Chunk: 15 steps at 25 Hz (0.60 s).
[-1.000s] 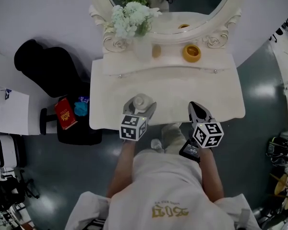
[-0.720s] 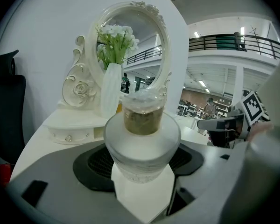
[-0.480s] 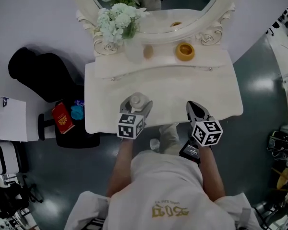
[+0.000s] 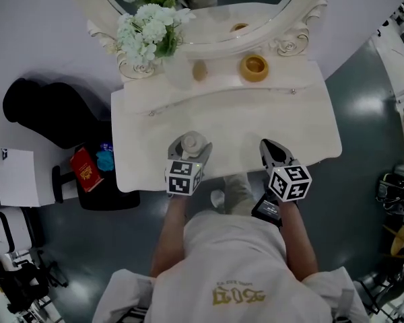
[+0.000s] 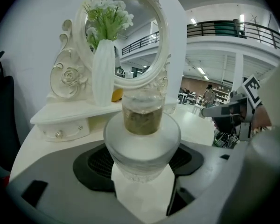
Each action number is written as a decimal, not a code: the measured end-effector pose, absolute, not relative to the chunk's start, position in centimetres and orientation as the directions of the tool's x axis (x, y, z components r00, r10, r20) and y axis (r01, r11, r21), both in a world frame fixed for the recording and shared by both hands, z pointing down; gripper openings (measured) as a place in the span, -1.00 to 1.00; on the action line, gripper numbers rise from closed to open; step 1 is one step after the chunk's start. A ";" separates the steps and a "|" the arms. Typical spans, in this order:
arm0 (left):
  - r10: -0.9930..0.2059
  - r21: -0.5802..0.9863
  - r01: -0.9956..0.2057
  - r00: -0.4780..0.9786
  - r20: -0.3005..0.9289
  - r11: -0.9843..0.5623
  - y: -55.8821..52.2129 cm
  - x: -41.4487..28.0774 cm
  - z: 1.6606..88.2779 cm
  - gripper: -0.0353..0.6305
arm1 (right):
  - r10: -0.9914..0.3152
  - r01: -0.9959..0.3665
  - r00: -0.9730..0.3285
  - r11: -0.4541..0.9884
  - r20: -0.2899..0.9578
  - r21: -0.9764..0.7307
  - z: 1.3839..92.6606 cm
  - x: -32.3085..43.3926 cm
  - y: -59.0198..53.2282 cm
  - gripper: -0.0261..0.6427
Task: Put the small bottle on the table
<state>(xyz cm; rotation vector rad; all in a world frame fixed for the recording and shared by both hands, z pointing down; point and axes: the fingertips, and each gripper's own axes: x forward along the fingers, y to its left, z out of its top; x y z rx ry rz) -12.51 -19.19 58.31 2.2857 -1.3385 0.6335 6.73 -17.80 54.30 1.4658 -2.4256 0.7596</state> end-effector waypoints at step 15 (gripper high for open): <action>-0.624 0.107 -0.866 0.433 0.651 -0.489 -21.2 -11.2 64.0 0.14 | -0.710 -0.868 -0.491 0.348 0.505 -0.355 58.3 7.1 -20.7 -0.88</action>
